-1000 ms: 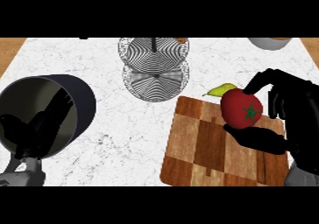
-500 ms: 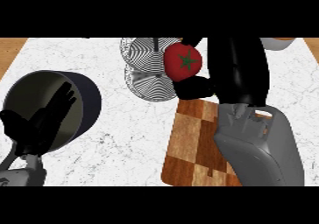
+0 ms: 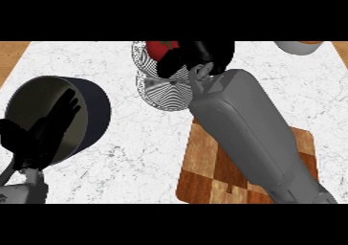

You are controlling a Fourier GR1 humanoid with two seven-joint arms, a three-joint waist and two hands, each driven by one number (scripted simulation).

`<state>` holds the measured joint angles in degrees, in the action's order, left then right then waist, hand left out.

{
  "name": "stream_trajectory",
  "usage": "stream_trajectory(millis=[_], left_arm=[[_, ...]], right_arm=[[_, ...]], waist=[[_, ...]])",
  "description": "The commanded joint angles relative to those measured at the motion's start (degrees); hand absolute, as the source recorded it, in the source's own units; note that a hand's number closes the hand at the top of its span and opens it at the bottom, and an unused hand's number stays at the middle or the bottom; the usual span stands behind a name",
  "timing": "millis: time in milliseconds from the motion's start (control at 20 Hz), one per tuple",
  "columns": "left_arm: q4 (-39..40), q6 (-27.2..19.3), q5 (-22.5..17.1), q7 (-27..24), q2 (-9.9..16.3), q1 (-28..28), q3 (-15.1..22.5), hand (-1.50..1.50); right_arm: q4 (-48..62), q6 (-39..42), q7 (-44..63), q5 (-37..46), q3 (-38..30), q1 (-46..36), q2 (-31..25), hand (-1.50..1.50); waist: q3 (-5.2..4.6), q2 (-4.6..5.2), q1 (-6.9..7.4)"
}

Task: Pick the tomato from the cutting board and place it in the tiered basket

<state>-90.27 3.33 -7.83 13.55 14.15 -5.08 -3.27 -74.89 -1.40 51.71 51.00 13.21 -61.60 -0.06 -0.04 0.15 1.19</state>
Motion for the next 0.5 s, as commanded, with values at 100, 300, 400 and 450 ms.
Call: stream_trajectory(millis=[100, 300, 400, 450], left_arm=[[2.1, 1.9, -0.7, -0.9, 0.4, -0.1, -1.5, 0.0], [0.9, 1.0, 0.8, -0.9, -0.7, -0.3, -0.4, 0.0], [-3.1, 0.0, 1.1, 1.4, -1.4, 1.9, 0.2, 0.0], [-2.1, 0.1, 1.6, -0.2, -2.0, 2.8, 0.5, 0.0]], right_arm=[[5.5, -8.1, 5.9, -5.0, 8.4, -0.8, 0.1, 1.5], [19.7, -13.3, -3.6, -4.0, 4.2, -4.5, 0.1, 1.5], [20.5, -13.0, -5.8, -3.5, 3.3, -4.8, 0.1, 1.5], [20.8, -14.7, -1.5, -4.9, 5.9, -6.6, 0.1, 1.5]], waist=[[-0.01, -0.07, -0.17], [-0.01, 0.21, 0.35], [0.02, -0.01, 0.03], [0.01, -0.02, 0.2]])
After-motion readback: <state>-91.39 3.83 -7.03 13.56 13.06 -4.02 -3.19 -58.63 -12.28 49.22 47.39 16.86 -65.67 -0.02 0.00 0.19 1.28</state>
